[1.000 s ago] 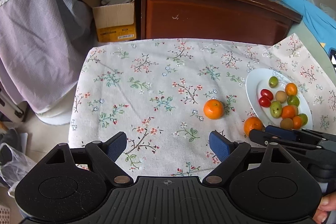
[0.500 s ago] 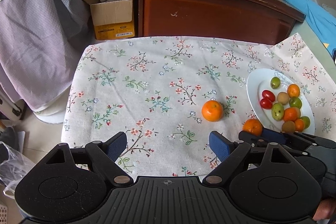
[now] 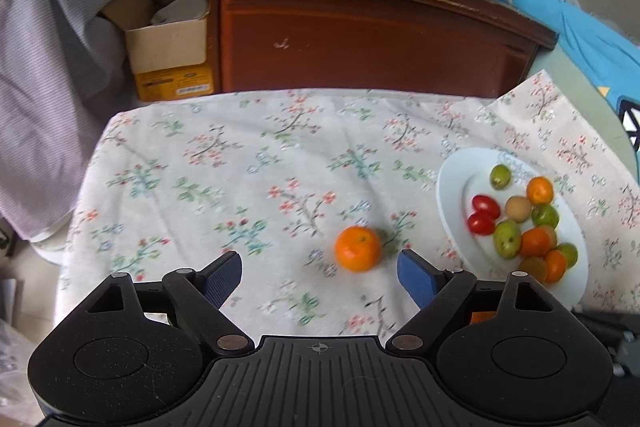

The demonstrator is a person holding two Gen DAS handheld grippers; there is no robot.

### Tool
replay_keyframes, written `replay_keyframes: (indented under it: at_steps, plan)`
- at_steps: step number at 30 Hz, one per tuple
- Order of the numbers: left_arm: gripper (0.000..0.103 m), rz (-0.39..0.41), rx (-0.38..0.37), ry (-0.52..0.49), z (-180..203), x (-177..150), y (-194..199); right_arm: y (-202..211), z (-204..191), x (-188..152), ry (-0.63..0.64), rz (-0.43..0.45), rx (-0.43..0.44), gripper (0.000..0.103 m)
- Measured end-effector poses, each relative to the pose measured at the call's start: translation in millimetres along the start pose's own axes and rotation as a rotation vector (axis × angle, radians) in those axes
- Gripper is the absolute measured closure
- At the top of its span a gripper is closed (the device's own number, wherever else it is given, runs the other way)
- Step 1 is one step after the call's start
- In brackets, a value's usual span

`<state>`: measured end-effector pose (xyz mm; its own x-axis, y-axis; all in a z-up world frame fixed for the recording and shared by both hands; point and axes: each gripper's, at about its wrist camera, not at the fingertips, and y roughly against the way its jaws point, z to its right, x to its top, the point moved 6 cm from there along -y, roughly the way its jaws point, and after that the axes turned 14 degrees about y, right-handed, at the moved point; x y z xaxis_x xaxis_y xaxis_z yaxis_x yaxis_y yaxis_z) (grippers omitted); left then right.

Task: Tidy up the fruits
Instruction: 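Grasp a tangerine with the left gripper while the right gripper grasps another tangerine, then carry both tangerines onto the white plate and open both grippers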

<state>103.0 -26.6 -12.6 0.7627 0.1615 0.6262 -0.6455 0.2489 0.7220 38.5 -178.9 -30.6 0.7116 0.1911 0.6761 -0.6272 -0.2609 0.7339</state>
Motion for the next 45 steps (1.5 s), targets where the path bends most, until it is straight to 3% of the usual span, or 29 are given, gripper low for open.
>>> replay_keyframes:
  at_steps: [6, 27, 45]
  plan:
    - [0.022, 0.012, -0.004, -0.021, 9, -3, -17, 22, 5, -6, -0.008, -0.035, 0.032, 0.072]
    - [0.072, 0.002, -0.021, -0.096, 26, -11, -42, 24, 26, -4, -0.094, -0.012, 0.045, 0.072]
    - [0.074, 0.025, -0.07, -0.125, 46, -6, -13, 29, 34, 8, -0.077, 0.043, 0.02, 0.072]
